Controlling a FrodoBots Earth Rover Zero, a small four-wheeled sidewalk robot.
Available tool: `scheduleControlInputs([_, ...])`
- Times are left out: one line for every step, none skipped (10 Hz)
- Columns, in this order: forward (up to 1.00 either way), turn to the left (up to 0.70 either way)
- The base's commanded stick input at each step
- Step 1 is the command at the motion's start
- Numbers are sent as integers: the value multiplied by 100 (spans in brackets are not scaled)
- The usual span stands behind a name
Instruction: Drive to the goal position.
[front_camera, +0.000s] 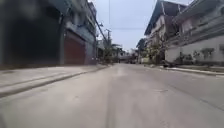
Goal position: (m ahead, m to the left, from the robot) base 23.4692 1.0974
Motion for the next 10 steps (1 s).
scheduleControlInputs([100, 0])
scheduleControlInputs([100, 0])
scheduleControlInputs([100, 0])
scheduleControlInputs([100, -1])
scheduleControlInputs([100, -2])
scheduleControlInputs([100, -2])
scheduleControlInputs([100, -3])
scheduleControlInputs([100, -20])
scheduleControlInputs([100, -36])
scheduleControlInputs([100, -40])
